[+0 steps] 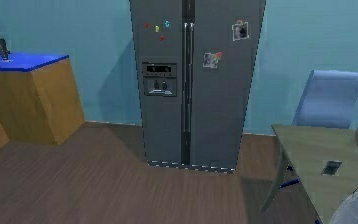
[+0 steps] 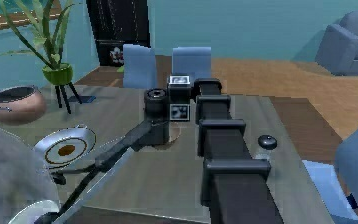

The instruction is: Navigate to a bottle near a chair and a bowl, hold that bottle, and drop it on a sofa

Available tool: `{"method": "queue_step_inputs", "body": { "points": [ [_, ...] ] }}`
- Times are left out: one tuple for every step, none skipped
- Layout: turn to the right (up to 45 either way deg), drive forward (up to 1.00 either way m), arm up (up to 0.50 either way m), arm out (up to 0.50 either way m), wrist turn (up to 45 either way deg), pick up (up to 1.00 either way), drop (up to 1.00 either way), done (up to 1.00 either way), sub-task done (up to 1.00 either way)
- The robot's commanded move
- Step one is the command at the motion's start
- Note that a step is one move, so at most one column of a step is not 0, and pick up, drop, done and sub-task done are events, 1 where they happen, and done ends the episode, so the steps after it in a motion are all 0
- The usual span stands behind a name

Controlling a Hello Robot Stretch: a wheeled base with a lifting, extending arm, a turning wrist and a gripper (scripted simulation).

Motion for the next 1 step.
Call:
{"method": "queue_step_inputs", "body": {
  "points": [
    [0.0, 0.0, 0.0, 0.0, -18.0, 0.0, 0.0, 0.0, 0.0]
  ]
}}
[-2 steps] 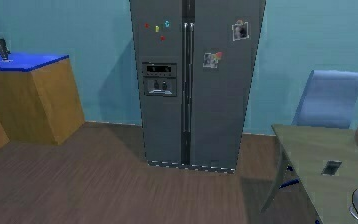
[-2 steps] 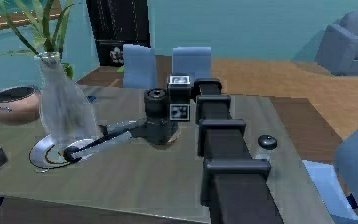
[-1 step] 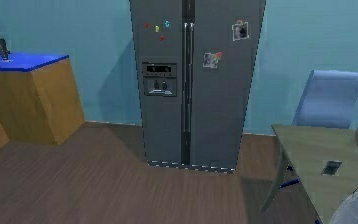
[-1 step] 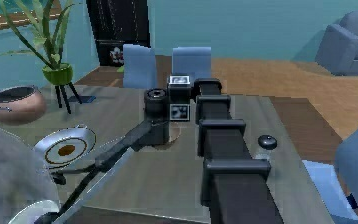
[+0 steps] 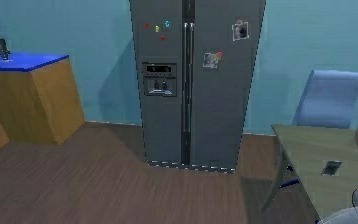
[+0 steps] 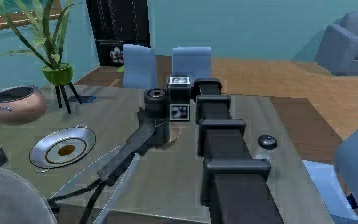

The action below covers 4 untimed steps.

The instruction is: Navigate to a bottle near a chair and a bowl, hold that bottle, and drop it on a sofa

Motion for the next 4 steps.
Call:
{"method": "queue_step_inputs", "body": {
  "points": [
    [0.0, 0.0, 0.0, -0.18, 0.0, 0.0, 0.0, 0.0, 0.0],
    [-45.0, 0.0, 0.0, 0.0, 0.0, 0.0, 0.0, 0.0, 0.0],
    [-45.0, 0.0, 0.0, 0.0, 0.0, 0.0, 0.0, 0.0, 0.0],
    [-45.0, 0.0, 0.0, 0.0, 0.0, 0.0, 0.0, 0.0, 0.0]
  ]
}}
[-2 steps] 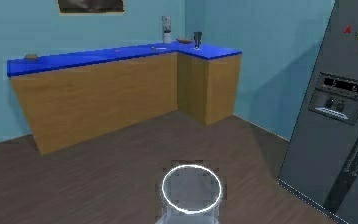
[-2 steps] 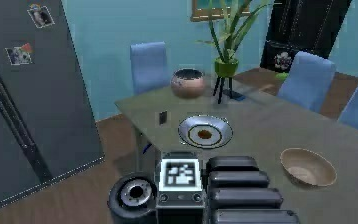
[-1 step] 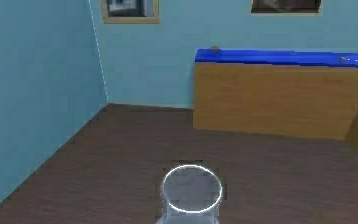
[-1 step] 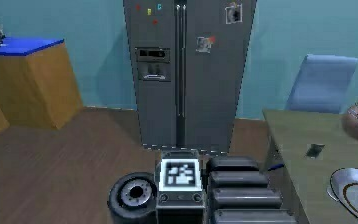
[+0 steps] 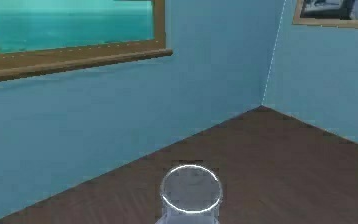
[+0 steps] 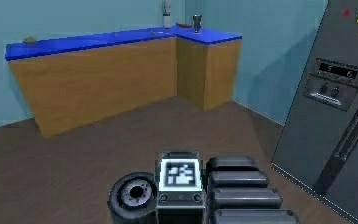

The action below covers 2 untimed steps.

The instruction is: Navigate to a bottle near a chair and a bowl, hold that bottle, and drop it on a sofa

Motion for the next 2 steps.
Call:
{"method": "queue_step_inputs", "body": {
  "points": [
    [-42.0, 0.0, 0.0, 0.0, 0.0, 0.0, 0.0, 0.0, 0.0],
    [0.0, 0.65, 0.0, 0.0, 0.0, 0.0, 0.0, 0.0, 0.0]
  ]
}}
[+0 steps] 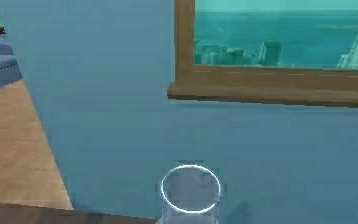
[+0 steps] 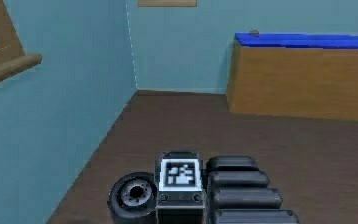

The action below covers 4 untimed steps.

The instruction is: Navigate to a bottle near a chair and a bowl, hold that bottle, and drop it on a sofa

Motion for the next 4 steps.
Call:
{"method": "queue_step_inputs", "body": {
  "points": [
    [-36.0, 0.0, 0.0, 0.0, 0.0, 0.0, 0.0, 0.0, 0.0],
    [0.0, 0.75, 0.0, 0.0, 0.0, 0.0, 0.0, 0.0, 0.0],
    [-45.0, 0.0, 0.0, 0.0, 0.0, 0.0, 0.0, 0.0, 0.0],
    [0.0, 0.6, 0.0, 0.0, 0.0, 0.0, 0.0, 0.0, 0.0]
  ]
}}
